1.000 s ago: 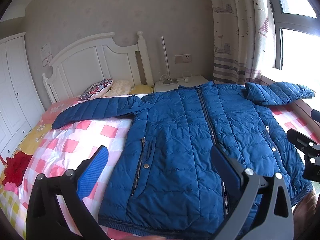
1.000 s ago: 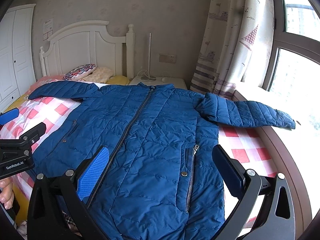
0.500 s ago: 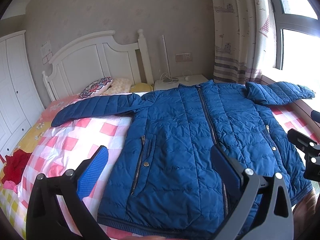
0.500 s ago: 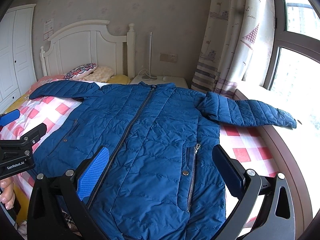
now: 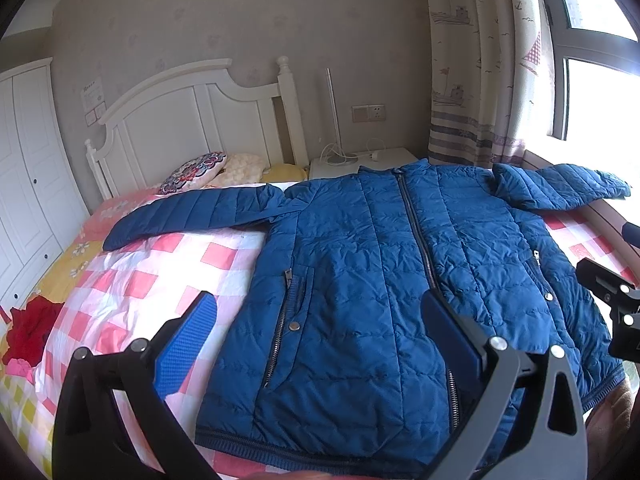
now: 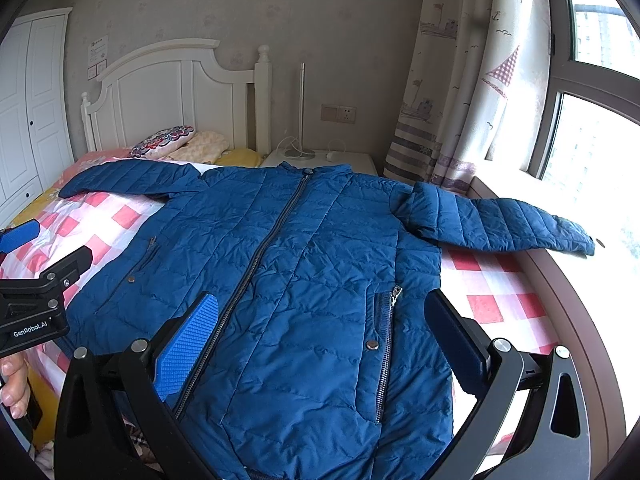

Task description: Fold large clothes

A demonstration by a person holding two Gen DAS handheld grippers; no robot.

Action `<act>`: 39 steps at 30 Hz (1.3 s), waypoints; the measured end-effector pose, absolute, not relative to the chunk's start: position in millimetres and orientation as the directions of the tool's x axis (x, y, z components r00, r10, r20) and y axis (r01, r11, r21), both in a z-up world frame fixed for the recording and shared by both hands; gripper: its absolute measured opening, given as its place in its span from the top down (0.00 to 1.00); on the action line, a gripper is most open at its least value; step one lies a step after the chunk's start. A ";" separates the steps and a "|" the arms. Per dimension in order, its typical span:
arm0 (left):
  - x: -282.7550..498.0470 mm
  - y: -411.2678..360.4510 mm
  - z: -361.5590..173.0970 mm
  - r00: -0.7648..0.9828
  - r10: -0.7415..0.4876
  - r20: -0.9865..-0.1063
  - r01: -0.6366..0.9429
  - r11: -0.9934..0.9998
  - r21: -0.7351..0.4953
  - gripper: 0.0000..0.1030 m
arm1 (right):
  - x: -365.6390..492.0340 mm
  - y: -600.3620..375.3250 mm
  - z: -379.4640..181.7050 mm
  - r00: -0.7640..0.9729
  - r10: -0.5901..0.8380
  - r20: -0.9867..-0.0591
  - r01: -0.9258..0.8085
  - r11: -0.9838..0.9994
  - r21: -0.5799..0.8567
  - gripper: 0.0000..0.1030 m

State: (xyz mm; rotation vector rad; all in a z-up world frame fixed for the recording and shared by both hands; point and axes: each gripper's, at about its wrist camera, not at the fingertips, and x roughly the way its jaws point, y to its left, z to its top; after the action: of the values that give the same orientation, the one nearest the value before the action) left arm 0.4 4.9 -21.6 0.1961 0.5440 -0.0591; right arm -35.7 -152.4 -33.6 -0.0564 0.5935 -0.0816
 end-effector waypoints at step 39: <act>-0.7 16.6 -25.3 0.840 -0.005 -0.542 0.105 0.983 0.153 0.02 | -35.6 -149.0 -38.0 0.819 -0.081 -0.568 0.051 0.996 -0.069 0.04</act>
State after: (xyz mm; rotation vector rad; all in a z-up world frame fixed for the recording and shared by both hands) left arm -0.7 16.6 -25.3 0.1802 0.5712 -0.0588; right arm -35.6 -149.0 -38.0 -0.0515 0.6065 -0.0699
